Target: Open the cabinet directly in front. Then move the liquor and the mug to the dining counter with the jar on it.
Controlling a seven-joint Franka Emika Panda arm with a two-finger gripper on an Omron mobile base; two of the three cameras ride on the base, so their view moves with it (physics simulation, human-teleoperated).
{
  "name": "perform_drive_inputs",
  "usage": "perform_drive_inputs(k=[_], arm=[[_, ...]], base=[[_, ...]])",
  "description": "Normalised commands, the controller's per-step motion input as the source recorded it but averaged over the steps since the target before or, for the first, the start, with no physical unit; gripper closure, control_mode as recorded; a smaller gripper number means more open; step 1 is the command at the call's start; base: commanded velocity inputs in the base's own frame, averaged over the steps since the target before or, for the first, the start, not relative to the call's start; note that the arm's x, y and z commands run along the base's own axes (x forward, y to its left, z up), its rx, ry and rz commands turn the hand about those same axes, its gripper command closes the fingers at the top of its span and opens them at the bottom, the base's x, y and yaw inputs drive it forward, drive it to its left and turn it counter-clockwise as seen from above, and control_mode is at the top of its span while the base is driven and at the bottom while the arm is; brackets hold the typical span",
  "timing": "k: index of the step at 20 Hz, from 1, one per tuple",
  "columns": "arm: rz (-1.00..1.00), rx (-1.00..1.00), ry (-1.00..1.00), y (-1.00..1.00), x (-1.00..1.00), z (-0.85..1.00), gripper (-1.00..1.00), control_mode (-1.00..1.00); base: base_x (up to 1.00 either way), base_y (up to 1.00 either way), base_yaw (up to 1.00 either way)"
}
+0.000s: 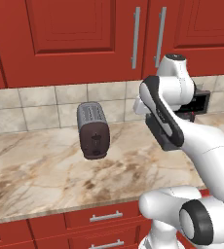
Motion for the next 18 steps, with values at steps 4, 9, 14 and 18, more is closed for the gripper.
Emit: perform_drive_inputs(k=[4, 9, 14, 18], arm=[[0.0, 0.0, -0.09, 0.0, -0.09, 0.01, -1.0, -1.0], [0.0, 0.0, -0.28, 0.0, -0.29, 0.13, -1.0, -1.0], [0.0, 0.0, -0.39, 0.0, -0.41, 0.32, -1.0, -1.0], [0.0, 0.0, -0.48, 0.0, -0.5, 0.41, -1.0, -1.0]], base=[[0.0, 0.0, 0.0], [0.0, 0.0, 0.0], [0.0, 0.0, 0.0], [0.0, 0.0, 0.0]])
